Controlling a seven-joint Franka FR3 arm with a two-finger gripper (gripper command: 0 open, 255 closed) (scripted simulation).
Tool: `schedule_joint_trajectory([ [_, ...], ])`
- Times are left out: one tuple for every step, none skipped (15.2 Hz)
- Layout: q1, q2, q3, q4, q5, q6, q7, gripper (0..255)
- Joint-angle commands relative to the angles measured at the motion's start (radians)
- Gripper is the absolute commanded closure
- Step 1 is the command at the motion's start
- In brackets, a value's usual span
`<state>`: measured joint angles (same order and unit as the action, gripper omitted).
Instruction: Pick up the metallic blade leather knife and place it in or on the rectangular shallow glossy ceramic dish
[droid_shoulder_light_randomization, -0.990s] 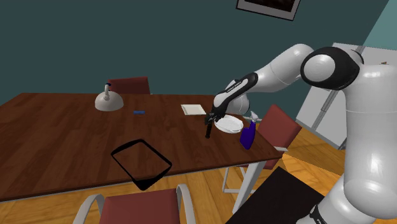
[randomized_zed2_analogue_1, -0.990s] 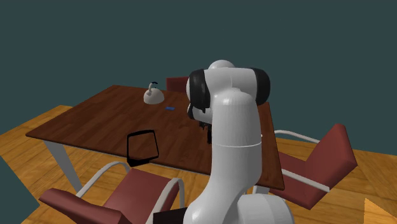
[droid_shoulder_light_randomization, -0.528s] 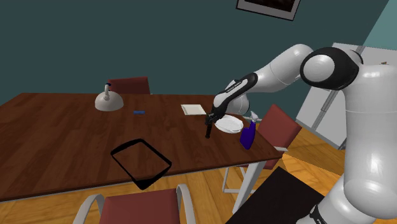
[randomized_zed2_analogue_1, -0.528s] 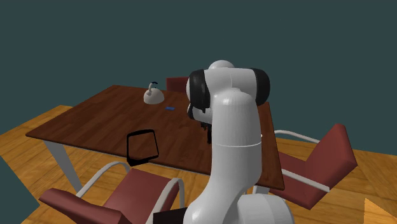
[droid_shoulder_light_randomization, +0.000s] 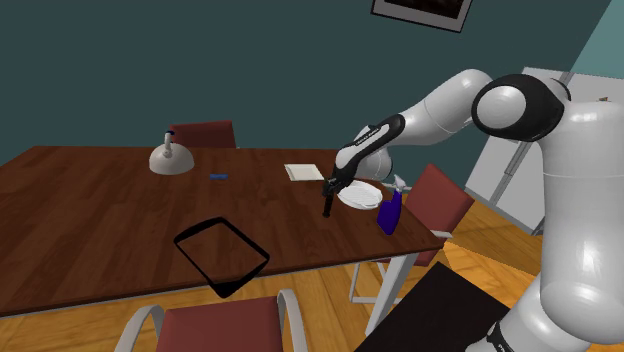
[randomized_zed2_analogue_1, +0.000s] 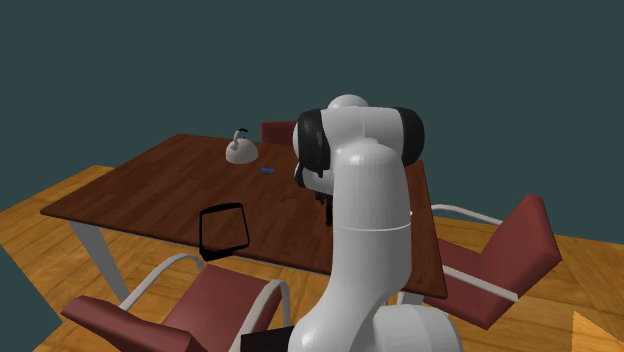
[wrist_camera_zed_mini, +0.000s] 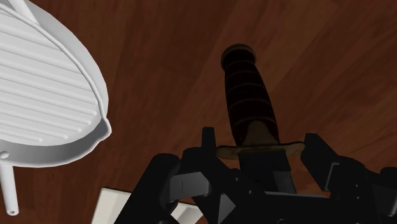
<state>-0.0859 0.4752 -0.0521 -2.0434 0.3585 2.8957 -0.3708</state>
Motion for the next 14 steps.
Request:
schedule_joint_trajectory([
  [0.000,0.001,0.000,0.000,0.000,0.000,0.000,255],
  [0.004,-0.010,-0.006,-0.001,-0.005,-0.010,0.005,255],
  [0.008,-0.021,-0.011,-0.002,-0.009,-0.020,0.010,255],
  [0.012,-0.031,-0.017,-0.003,-0.014,-0.030,0.016,255],
  [0.016,-0.042,-0.022,-0.003,-0.019,-0.040,0.021,255],
  [0.020,-0.052,-0.027,-0.004,-0.025,-0.050,0.026,255],
  [0.024,-0.062,-0.032,-0.004,-0.030,-0.060,0.032,255],
  [0.028,-0.072,-0.037,-0.004,-0.035,-0.070,0.037,255],
  [0.031,-0.082,-0.042,-0.003,-0.041,-0.081,0.043,255],
  [0.034,-0.092,-0.047,-0.003,-0.046,-0.091,0.048,255],
  [0.038,-0.102,-0.051,-0.002,-0.052,-0.101,0.053,255],
  [0.041,-0.111,-0.055,-0.001,-0.058,-0.112,0.059,255],
  [0.044,-0.121,-0.060,0.000,-0.063,-0.122,0.064,255],
  [0.047,-0.130,-0.064,0.001,-0.069,-0.133,0.070,255],
])
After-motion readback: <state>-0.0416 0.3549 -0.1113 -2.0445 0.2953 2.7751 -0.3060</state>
